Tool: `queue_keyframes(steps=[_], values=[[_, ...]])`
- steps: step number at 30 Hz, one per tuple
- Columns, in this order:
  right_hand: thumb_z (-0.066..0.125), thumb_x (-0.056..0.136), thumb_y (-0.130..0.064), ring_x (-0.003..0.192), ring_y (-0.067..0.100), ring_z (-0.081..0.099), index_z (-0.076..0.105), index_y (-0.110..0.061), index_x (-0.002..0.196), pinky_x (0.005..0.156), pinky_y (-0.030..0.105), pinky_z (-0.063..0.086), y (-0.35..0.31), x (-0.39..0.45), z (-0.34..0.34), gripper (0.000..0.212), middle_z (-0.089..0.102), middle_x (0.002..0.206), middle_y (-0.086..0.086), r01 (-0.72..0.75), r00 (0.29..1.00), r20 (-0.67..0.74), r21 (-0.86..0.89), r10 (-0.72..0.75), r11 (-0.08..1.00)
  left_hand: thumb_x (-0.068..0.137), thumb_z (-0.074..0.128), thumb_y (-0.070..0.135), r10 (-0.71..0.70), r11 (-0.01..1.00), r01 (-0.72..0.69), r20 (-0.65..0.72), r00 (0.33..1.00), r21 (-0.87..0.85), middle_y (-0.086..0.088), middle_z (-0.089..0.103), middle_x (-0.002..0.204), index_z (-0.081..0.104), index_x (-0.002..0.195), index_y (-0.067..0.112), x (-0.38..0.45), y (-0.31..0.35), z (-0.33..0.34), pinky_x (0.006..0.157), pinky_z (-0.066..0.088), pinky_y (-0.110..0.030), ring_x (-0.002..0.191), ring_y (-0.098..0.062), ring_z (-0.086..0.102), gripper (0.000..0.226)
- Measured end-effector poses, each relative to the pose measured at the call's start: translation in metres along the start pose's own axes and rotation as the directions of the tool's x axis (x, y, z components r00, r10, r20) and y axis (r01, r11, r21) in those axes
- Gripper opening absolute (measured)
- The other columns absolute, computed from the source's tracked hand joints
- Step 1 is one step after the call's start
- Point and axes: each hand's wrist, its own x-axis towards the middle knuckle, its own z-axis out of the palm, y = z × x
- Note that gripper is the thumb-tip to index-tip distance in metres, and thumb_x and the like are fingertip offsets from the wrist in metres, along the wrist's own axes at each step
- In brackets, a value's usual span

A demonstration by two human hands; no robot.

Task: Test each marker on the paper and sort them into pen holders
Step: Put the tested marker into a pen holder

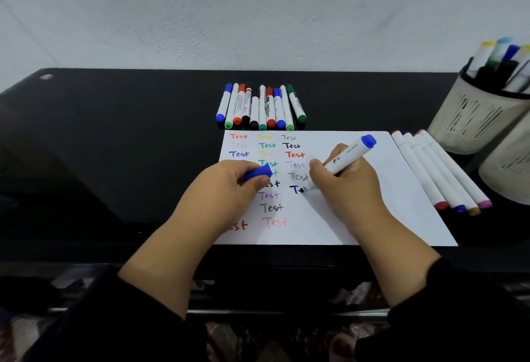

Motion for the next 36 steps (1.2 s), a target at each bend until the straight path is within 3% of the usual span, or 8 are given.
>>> queue_keyframes(steps=[20, 26, 31, 36], values=[[0.054, 0.087, -0.016, 0.052, 0.011, 0.032, 0.03, -0.016, 0.064, 0.049, 0.025, 0.027, -0.004, 0.0, -0.001, 0.033, 0.035, 0.057, -0.002, -0.056, 0.991, -0.12, 0.011, 0.057, 0.998, 0.092, 0.051, 0.043, 0.012, 1.0, -0.012, 0.002, 1.0, -0.007, 0.023, 0.047, 0.079, 0.059, 0.117, 0.035, -0.001, 0.001, 0.001, 0.056, 0.033, -0.017, 0.073, 0.002, 0.047, 0.028], [0.053, 0.085, -0.014, 0.053, 0.012, 0.03, 0.028, -0.016, 0.064, 0.05, 0.027, 0.026, -0.005, -0.001, -0.002, 0.033, 0.033, 0.058, -0.002, -0.08, 0.994, -0.079, 0.029, 0.082, 0.996, 0.091, 0.052, 0.043, 0.002, 1.0, -0.002, 0.028, 1.0, -0.027, 0.022, 0.049, 0.082, 0.059, 0.117, 0.037, -0.002, 0.003, 0.0, 0.056, 0.035, -0.017, 0.074, 0.001, 0.049, 0.027], [0.057, 0.085, -0.015, 0.048, 0.007, 0.034, 0.033, -0.018, 0.061, 0.054, 0.025, 0.031, -0.005, 0.001, -0.006, 0.033, 0.037, 0.053, -0.007, -0.13, 0.982, -0.109, 0.213, 0.156, 0.968, 0.09, 0.056, 0.042, 0.006, 0.995, 0.0, 0.065, 0.998, -0.097, 0.023, 0.05, 0.084, 0.058, 0.104, 0.044, -0.005, 0.006, 0.0, 0.058, 0.036, -0.016, 0.075, 0.002, 0.049, 0.015], [0.061, 0.09, -0.015, 0.045, 0.008, 0.037, 0.044, -0.017, 0.06, 0.047, 0.023, 0.031, -0.015, 0.001, -0.013, 0.034, 0.043, 0.045, -0.007, -0.172, 0.982, 0.038, 0.569, 0.184, 0.804, 0.086, 0.062, 0.038, 0.025, 0.967, 0.006, 0.118, 0.993, -0.256, 0.02, 0.058, 0.083, 0.055, 0.085, 0.048, -0.008, 0.012, -0.003, 0.056, 0.04, -0.009, 0.074, 0.0, 0.054, 0.013]])
